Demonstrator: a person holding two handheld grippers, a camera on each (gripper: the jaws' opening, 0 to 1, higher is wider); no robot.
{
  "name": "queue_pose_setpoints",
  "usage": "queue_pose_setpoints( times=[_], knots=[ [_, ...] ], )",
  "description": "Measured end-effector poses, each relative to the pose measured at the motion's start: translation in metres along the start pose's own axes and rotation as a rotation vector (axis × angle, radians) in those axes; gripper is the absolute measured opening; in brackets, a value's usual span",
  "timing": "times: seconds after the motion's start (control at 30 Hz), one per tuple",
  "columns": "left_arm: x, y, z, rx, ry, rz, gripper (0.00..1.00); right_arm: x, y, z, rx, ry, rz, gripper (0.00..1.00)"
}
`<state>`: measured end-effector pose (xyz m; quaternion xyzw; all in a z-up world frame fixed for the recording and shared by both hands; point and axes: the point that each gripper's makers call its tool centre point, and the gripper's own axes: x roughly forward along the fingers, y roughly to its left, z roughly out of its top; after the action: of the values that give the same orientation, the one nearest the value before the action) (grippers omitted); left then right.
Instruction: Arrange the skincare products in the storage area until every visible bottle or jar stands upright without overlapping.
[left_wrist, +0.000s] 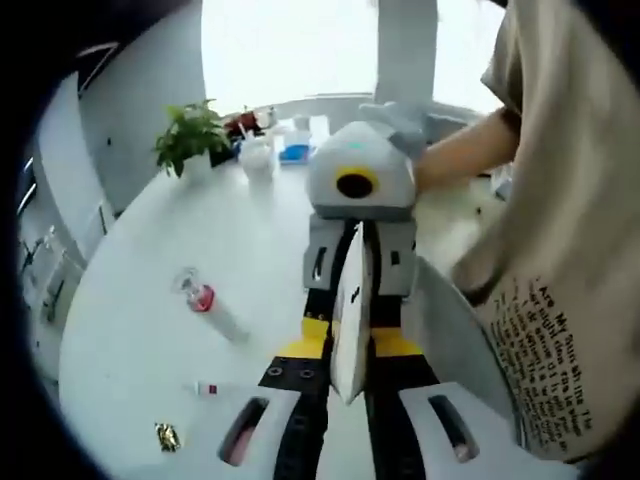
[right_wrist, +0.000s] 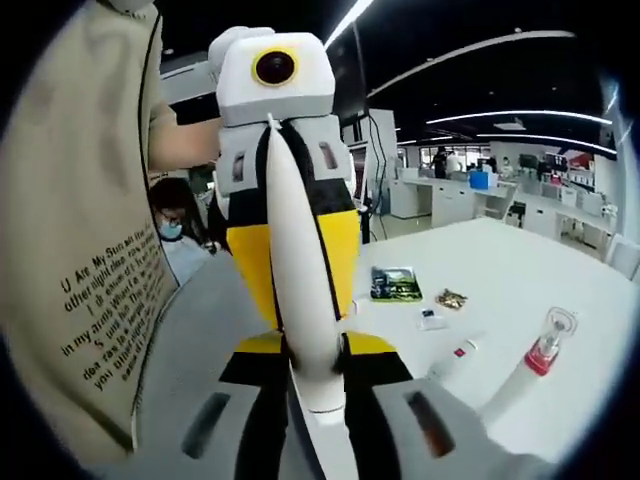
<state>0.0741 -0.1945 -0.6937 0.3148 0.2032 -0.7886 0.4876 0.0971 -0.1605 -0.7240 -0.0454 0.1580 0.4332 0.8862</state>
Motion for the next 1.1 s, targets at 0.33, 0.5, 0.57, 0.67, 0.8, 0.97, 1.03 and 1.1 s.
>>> queue_pose_setpoints(
  times=[0.33,0.5,0.57,0.67,0.8,0.97,1.03,1.1],
  knots=[
    [0.029,0.011,-0.034,-0.011,0.064,0.003,0.1,0.016,-0.013,-0.043,-0.032,0.097,-0.007,0.19],
    [0.04,0.013,-0.047,-0.034,0.09,0.027,0.1,0.02,-0.016,-0.058,-0.032,0.126,0.009,0.2],
    [0.042,0.014,-0.05,-0.04,0.094,0.031,0.1,0.022,-0.016,-0.063,-0.032,0.133,0.014,0.2],
    [0.046,0.015,-0.053,-0.044,0.103,0.036,0.1,0.023,-0.018,-0.069,-0.027,0.143,0.019,0.2],
    [0.051,0.016,-0.056,-0.041,0.12,0.041,0.1,0.024,-0.02,-0.074,-0.022,0.155,0.016,0.2],
    [0.055,0.017,-0.059,-0.043,0.133,0.039,0.1,0.024,-0.02,-0.081,-0.022,0.169,0.015,0.21],
    [0.057,0.016,-0.061,-0.046,0.139,0.036,0.1,0.025,-0.02,-0.083,-0.023,0.175,0.019,0.21],
    [0.059,0.016,-0.063,-0.05,0.145,0.036,0.1,0.025,-0.02,-0.087,-0.024,0.179,0.021,0.21]
  ],
)
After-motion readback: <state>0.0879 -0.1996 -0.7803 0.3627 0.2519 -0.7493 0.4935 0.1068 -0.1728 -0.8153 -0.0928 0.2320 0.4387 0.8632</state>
